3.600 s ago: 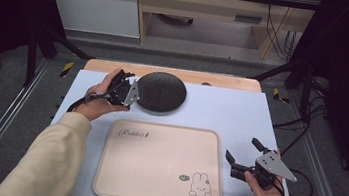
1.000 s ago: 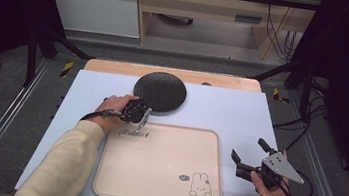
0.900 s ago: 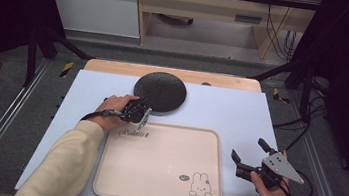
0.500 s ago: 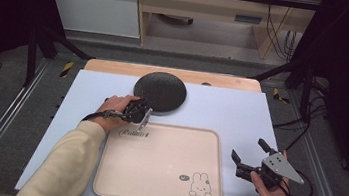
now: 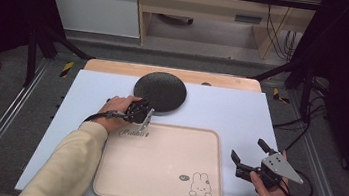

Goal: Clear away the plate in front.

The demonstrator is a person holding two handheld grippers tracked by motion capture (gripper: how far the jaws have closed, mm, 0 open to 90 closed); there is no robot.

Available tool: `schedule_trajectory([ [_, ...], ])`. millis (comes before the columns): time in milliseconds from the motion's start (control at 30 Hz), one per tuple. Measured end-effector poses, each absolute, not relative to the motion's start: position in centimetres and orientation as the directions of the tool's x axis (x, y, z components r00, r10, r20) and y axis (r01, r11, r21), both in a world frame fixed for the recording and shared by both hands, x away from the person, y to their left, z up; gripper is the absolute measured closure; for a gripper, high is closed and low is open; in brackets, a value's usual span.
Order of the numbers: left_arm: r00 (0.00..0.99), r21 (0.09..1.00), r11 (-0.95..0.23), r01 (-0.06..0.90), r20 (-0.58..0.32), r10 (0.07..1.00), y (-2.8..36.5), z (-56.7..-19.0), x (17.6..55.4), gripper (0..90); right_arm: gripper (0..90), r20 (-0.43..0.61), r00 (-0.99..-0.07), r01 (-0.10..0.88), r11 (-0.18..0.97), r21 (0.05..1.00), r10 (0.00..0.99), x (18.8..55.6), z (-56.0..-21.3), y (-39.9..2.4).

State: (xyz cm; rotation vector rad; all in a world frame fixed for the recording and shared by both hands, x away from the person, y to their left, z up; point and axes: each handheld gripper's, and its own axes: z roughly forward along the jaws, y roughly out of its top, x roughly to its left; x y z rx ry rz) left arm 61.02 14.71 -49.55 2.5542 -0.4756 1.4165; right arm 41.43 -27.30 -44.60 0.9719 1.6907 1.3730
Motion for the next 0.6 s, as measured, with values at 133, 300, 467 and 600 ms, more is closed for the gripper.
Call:
schedule_trajectory([
  [133, 0.494, -0.005, -0.933, -0.359, 0.847, -0.195, 14.6, -49.6, 61.0, 77.5, 3.5, -0.081, -0.441, 0.106, 0.141, 0.984, 0.894, 41.4, -44.6, -27.3],
  [300, 0.462, -0.043, -0.931, -0.363, 0.859, -0.22, 14.5, -49.6, 60.6, 80.1, 3.5, -0.082, -0.441, 0.107, 0.143, 0.984, 0.894, 41.5, -44.6, -27.2],
  [467, 0.429, -0.02, -0.932, -0.362, 0.884, -0.186, 14.0, -48.8, 60.2, 86.2, 3.5, -0.083, -0.439, 0.108, 0.144, 0.984, 0.895, 41.5, -44.7, -27.2],
  [600, 0.402, -0.056, -0.929, -0.367, 0.89, -0.213, 13.8, -49.1, 60.0, 86.3, 3.5, -0.085, -0.44, 0.107, 0.146, 0.983, 0.894, 41.5, -44.7, -27.2],
])
